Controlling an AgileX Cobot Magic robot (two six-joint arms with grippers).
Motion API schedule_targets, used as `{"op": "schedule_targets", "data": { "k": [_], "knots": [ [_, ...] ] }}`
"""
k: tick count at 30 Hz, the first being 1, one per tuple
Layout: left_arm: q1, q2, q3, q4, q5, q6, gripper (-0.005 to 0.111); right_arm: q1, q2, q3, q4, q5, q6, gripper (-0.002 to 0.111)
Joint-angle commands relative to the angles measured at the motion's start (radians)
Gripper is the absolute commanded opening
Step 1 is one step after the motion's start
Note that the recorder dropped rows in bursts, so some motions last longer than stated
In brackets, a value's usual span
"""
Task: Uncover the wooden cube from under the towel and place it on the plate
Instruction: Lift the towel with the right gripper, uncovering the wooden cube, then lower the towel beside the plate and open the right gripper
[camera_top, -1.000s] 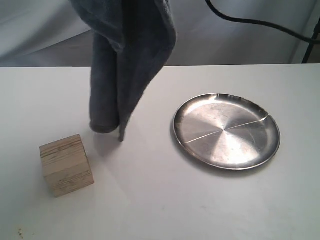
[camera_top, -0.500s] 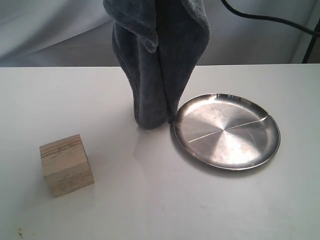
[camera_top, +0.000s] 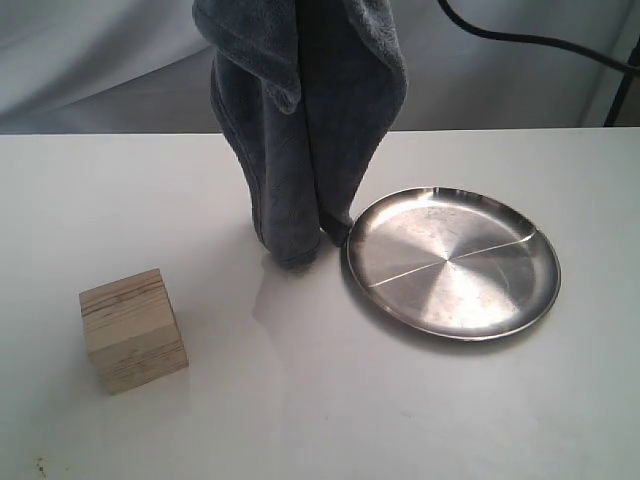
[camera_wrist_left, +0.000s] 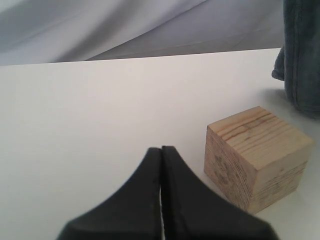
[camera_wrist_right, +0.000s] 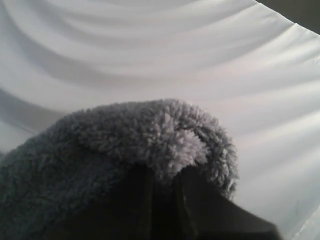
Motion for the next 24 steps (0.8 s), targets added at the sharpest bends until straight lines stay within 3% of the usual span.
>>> {"op": "schedule_targets", "data": {
  "k": [1,11,24],
  "knots": [
    [-0.002,-0.004,0.005,-0.002,-0.012,-0.005,0.000,-0.005,0.017,0.001,0.011,-0.031,0.007,0.000],
    [-0.002,-0.004,0.005,-0.002,-0.012,-0.005,0.000,0.023,0.092,0.001,-0.120,-0.159,0.046,0.000],
    [-0.002,-0.004,0.005,-0.002,-0.012,-0.005,0.000,0.005,0.147,0.001,-0.033,0.384,0.094,0.000]
  ]
}}
